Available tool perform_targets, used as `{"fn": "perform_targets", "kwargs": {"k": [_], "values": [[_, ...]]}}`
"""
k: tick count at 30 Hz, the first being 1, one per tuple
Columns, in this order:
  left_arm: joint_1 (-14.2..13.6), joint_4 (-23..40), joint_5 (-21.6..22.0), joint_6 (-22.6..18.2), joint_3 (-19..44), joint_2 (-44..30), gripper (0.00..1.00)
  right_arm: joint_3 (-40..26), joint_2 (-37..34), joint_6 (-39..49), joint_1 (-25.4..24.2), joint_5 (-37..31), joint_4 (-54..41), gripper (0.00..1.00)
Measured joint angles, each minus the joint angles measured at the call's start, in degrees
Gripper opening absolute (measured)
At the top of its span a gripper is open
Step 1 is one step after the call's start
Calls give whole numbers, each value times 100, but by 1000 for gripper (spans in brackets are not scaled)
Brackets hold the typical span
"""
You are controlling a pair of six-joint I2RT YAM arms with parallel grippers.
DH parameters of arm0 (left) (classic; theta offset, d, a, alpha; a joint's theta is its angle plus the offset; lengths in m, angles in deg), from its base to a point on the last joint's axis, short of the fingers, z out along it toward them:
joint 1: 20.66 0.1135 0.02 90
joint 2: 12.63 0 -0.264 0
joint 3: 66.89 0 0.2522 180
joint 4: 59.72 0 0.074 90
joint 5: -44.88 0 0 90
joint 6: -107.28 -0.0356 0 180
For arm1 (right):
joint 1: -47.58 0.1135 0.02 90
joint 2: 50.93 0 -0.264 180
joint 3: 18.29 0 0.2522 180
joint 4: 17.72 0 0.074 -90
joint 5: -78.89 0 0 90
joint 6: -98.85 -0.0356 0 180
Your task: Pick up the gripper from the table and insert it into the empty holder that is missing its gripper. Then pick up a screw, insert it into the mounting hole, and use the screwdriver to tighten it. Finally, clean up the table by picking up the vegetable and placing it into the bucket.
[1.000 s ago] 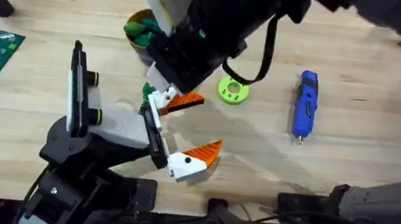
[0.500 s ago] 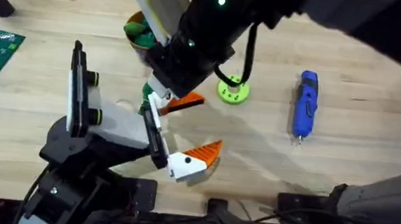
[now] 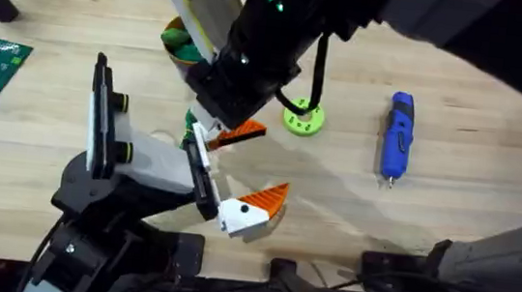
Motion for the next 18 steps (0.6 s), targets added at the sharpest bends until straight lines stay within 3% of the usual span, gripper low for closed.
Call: {"fn": "perform_targets", "kwargs": {"k": [18], "values": [[0,0,1,-2,0,1,983,0,0,17,71,-201,43,9]]}}
